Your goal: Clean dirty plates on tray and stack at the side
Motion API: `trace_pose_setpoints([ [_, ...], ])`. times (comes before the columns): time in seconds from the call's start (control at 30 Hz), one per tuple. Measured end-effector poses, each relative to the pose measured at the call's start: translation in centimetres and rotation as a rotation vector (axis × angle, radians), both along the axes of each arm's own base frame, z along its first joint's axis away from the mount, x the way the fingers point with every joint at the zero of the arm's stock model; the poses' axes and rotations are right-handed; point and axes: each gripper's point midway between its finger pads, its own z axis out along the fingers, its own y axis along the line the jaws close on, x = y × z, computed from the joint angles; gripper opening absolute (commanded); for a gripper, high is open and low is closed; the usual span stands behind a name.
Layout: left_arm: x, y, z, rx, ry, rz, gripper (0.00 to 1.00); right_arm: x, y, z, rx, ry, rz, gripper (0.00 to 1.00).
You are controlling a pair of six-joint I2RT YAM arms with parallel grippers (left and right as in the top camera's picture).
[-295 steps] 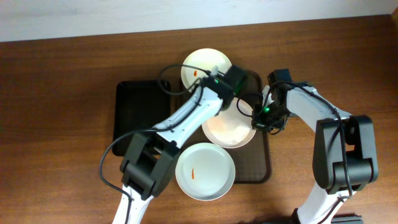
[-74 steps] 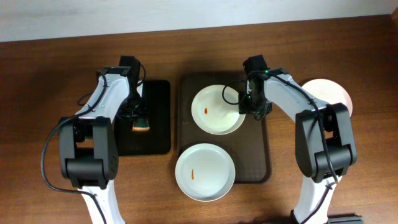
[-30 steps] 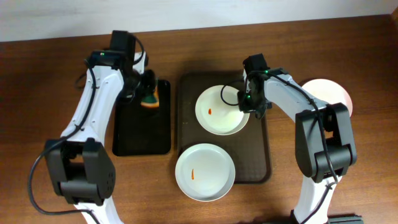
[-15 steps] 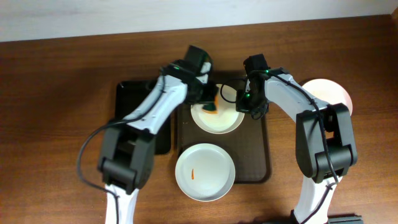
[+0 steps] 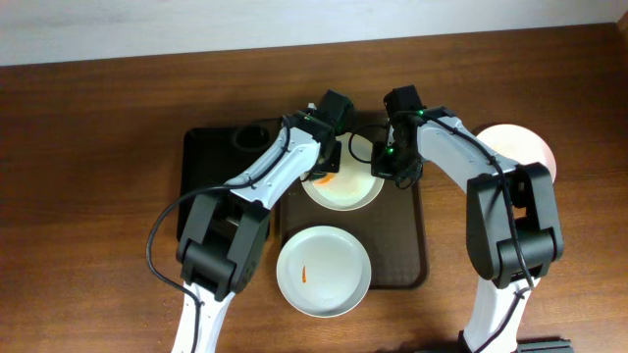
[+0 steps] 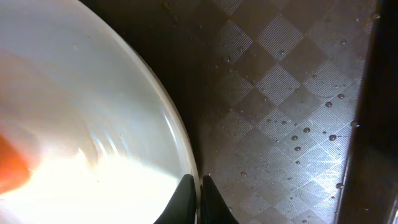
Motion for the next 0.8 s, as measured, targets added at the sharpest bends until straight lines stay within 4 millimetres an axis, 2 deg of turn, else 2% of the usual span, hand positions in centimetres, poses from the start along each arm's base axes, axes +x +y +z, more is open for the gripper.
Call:
trace_pose_setpoints([
  [0.2, 0.1, 2.7, 0.8, 0.182, -0.023, 0.021, 0.0, -0.3, 1.1, 0.1, 0.036, 0.009, 0.018, 0.04],
  [0.27, 0.3, 3.3, 2.0, 0.228, -0.017, 0.025, 0.0, -0.4, 1.2, 0.1, 0.037, 0.011, 0.019, 0.04],
  [0.4, 1.9, 5.6, 7.2, 0.323, -0.074, 0.067, 0.0, -0.6, -0.3, -0.1, -0.025, 0.022, 0.0, 0.04],
  [0.53, 1.2, 8.3, 12.5, 0.305, -0.013, 0.102, 0.0, -0.5, -0.5, -0.1, -0.034, 0.02, -0.001, 0.04],
  [0.6, 1.1, 10.6, 14.0, 0.26, 0.032, 0.151, 0.0, -0.5, -0.5, -0.1, -0.036, 0.02, -0.001, 0.04],
  [0.67, 1.4, 14.2, 13.7, 0.214, 0.094, 0.232, 0.0, -0.5, -0.5, -0.1, -0.037, 0.019, 0.005, 0.04],
  [0.7, 1.6, 16.1, 13.0, 0.191, 0.128, 0.277, 0.0, -0.5, -0.5, -0.1, -0.038, 0.017, 0.016, 0.04],
  [0.73, 1.7, 18.2, 11.6, 0.166, 0.171, 0.327, 0.0, -0.5, -0.6, -0.1, -0.041, 0.014, 0.033, 0.04],
  [0.8, 1.4, 19.8, 7.6, 0.11, 0.25, 0.355, 0.0, -0.6, -0.6, -0.1, -0.047, 0.012, 0.052, 0.04],
])
